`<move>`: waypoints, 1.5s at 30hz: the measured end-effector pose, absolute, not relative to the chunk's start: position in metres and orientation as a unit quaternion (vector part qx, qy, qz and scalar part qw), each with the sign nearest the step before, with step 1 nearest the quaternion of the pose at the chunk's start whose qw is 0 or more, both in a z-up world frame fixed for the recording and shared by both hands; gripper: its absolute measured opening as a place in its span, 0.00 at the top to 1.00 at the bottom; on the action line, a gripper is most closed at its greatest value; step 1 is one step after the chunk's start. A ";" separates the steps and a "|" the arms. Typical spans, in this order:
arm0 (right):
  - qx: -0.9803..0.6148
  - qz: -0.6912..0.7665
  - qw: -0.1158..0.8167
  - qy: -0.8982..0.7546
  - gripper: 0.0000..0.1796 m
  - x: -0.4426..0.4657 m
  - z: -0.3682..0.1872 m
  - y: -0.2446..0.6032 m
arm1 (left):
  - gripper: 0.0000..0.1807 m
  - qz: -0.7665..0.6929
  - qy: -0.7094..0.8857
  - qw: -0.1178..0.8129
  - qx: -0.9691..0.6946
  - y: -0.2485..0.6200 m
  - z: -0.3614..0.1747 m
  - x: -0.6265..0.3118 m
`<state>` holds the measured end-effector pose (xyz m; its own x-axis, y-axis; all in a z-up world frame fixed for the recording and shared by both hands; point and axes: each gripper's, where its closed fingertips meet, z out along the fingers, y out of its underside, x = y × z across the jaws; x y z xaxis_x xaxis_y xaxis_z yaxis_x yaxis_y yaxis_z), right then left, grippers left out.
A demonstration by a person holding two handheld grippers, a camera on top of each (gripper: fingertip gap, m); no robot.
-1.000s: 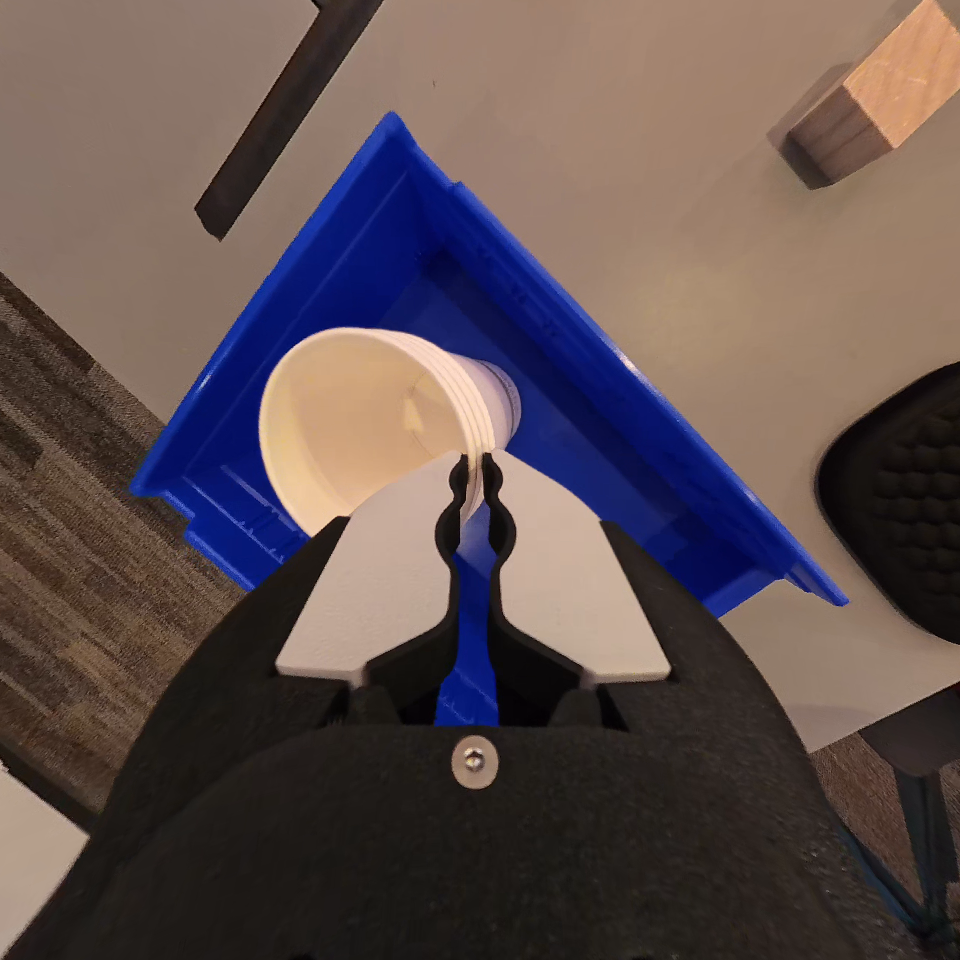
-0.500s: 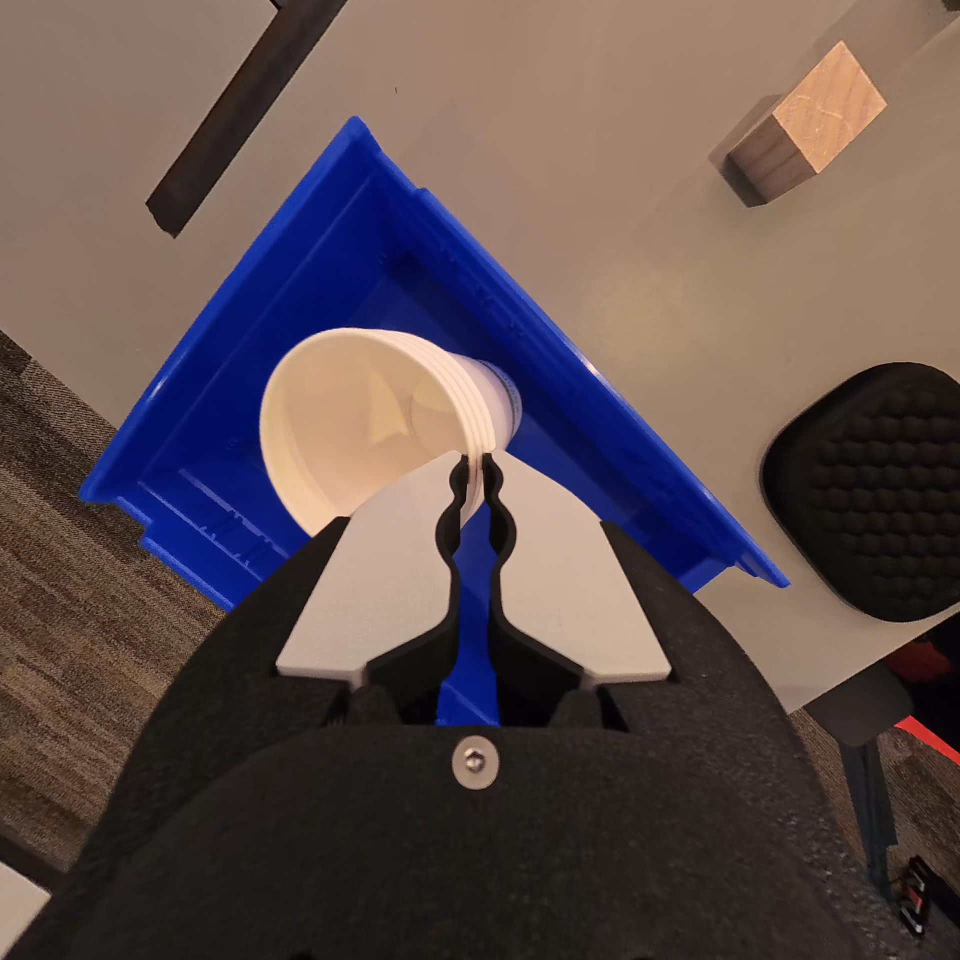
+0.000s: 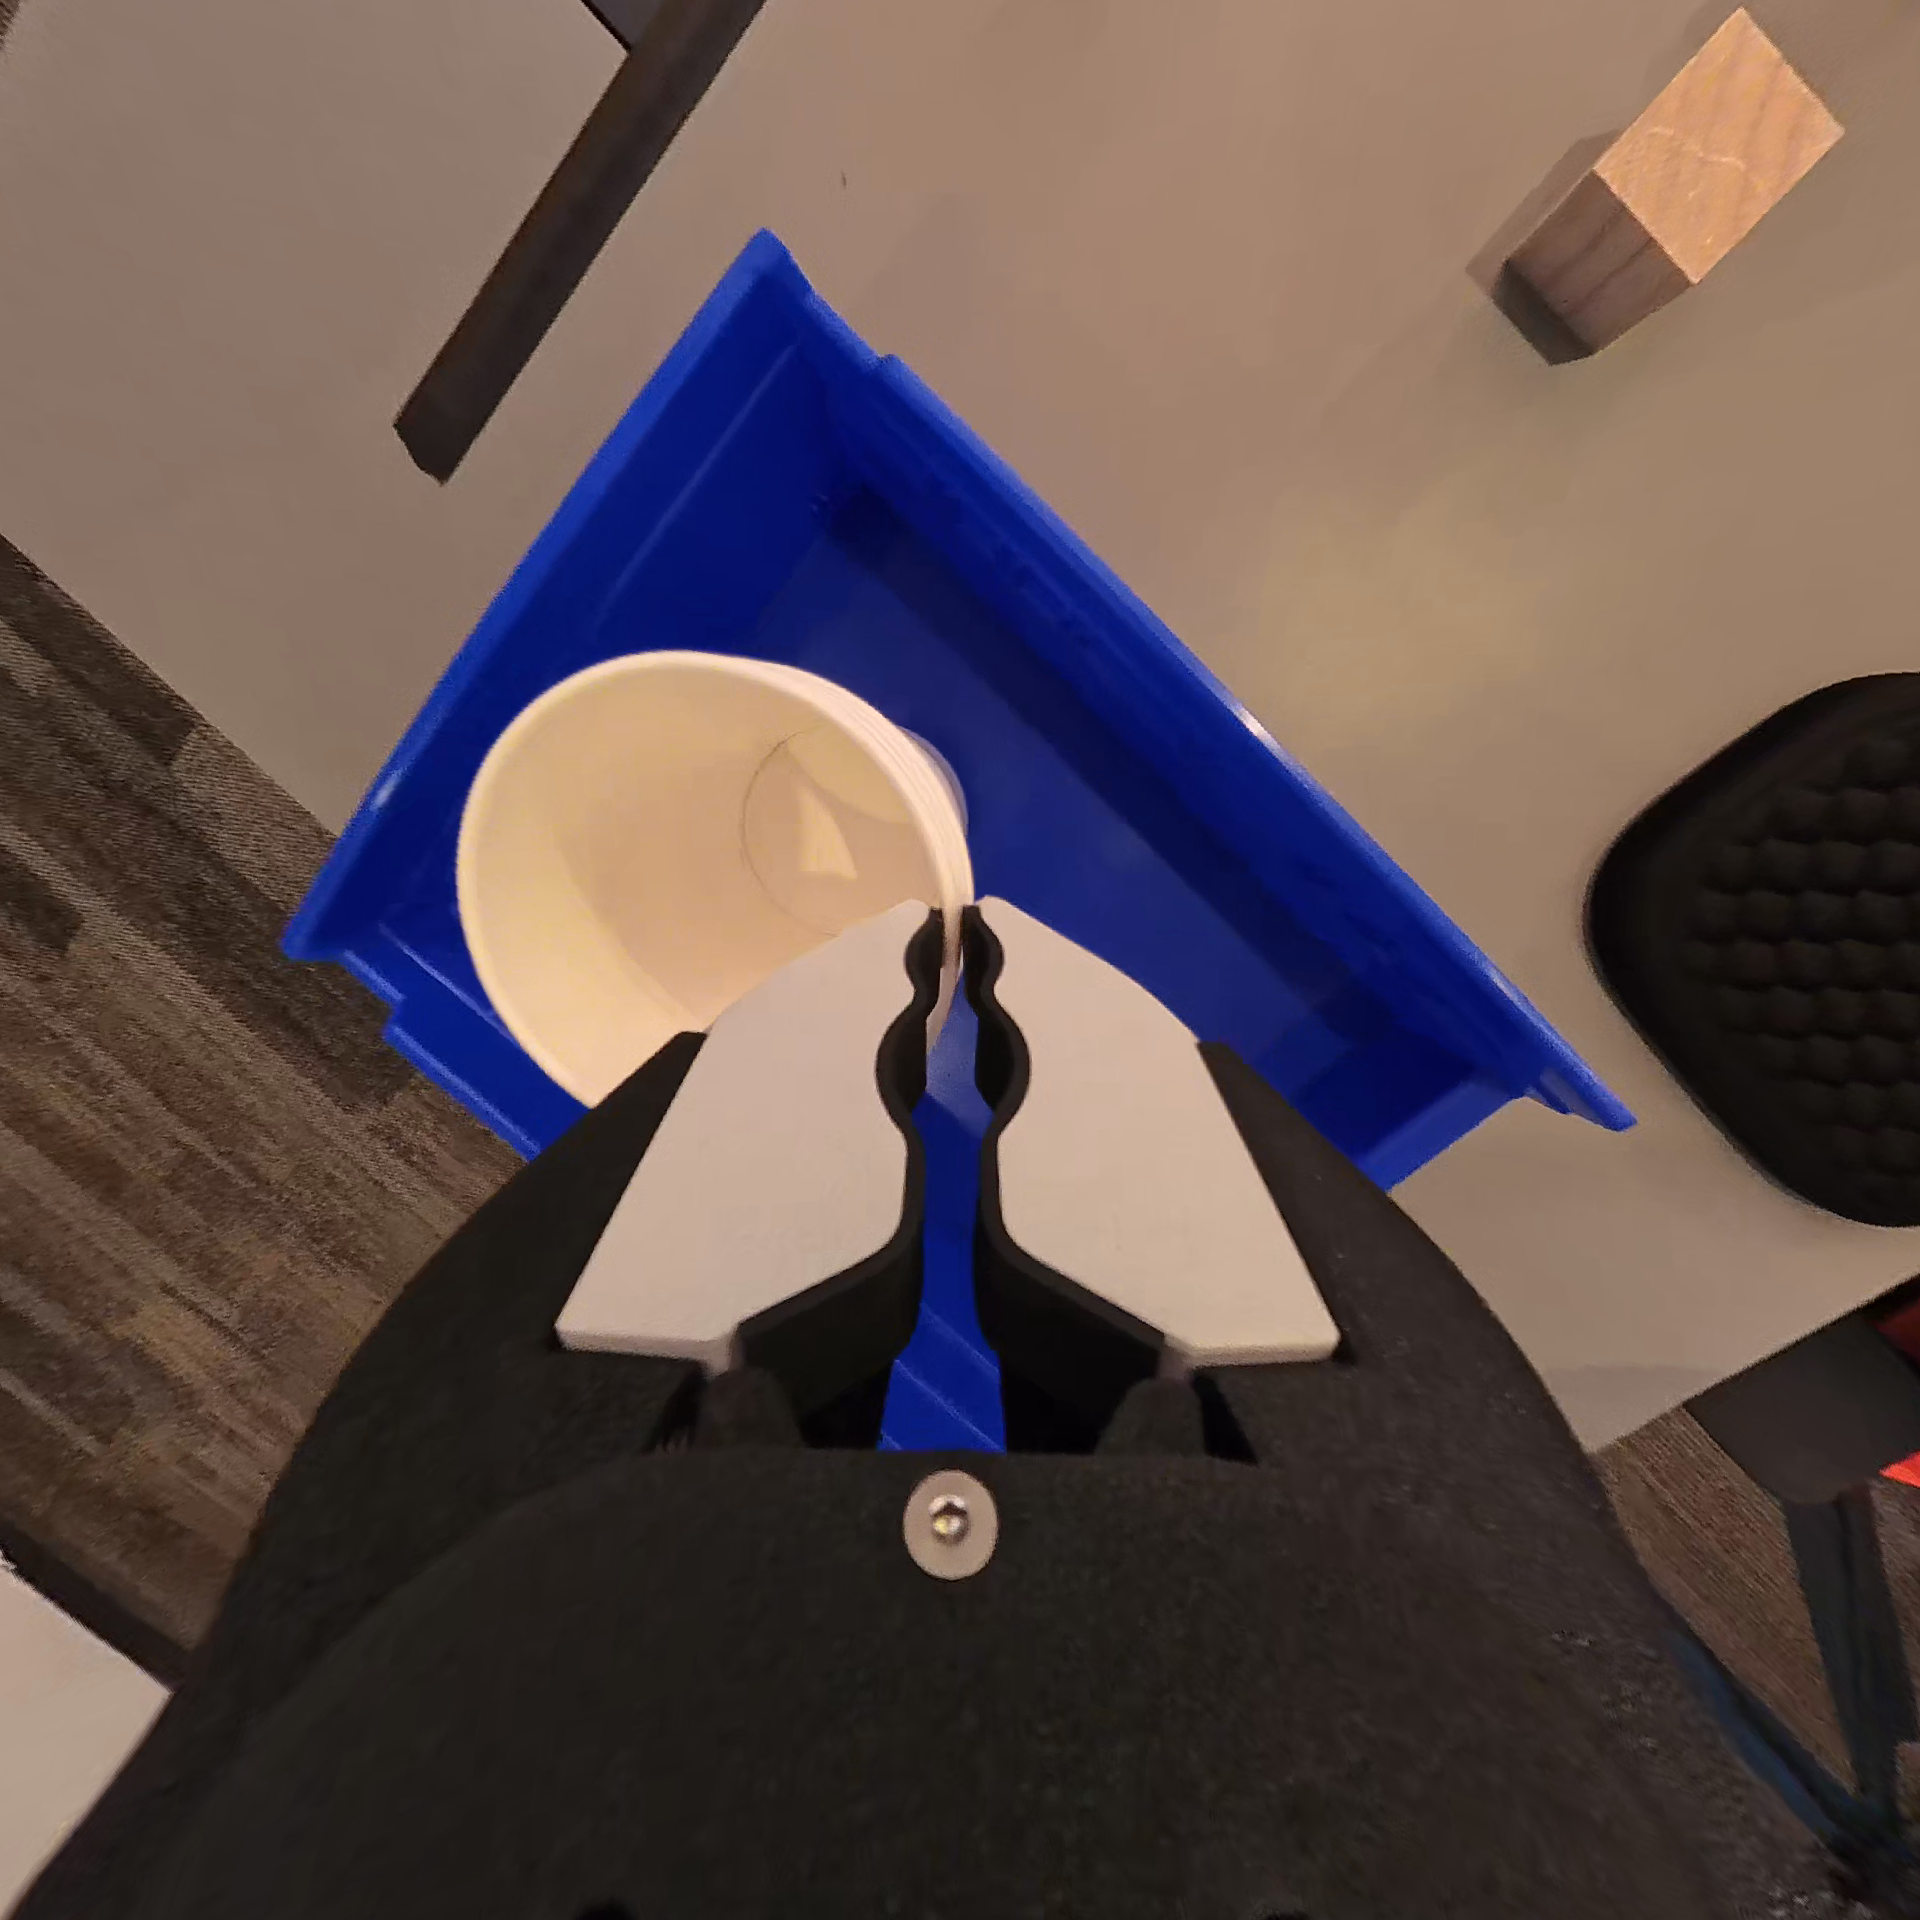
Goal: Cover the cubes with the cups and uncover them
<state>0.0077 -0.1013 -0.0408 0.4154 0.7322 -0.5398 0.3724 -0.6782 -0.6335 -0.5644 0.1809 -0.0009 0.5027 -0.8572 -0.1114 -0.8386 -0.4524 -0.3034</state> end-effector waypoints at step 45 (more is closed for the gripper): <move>-0.811 0.429 0.207 -0.341 0.93 0.007 -0.042 -0.103 | 0.92 -0.004 0.504 0.121 -0.855 0.159 -0.022 -0.575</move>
